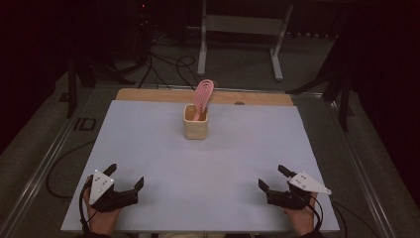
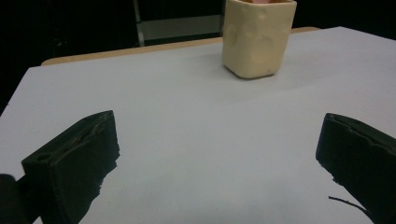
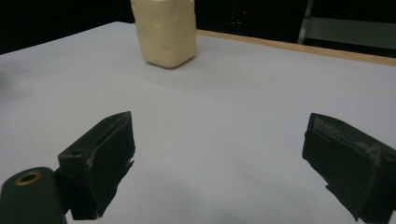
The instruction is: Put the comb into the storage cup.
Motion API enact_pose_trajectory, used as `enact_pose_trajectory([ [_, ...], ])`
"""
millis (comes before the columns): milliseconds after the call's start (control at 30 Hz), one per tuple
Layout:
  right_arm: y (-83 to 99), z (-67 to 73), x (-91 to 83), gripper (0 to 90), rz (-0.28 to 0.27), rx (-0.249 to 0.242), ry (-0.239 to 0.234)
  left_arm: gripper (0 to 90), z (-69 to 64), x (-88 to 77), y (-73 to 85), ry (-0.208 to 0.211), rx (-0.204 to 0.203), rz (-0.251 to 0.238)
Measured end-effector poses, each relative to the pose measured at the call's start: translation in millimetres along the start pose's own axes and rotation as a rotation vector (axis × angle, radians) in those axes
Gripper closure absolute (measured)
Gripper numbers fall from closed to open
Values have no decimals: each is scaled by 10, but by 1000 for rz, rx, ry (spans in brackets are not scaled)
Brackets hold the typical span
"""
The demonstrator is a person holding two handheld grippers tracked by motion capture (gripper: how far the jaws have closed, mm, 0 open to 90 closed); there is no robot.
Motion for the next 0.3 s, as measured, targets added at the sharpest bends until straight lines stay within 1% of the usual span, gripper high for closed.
enact_pose_trajectory([
  [100,14,-15,4,91,1,12,4,0,3,6,5,-1,-4,1],
  [300,44,-22,3,91,9,14,8,0,3,26,10,-3,-5,6],
])
Point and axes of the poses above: each handheld gripper's, and its own axes: x roughly forward along the jaws, y roughly out of its underside, z roughly to its left, the point moved 8 cm from there along x, roughly forward along the jaws, and after that the axes turned 5 degrees about -x, right-handed, at the moved point
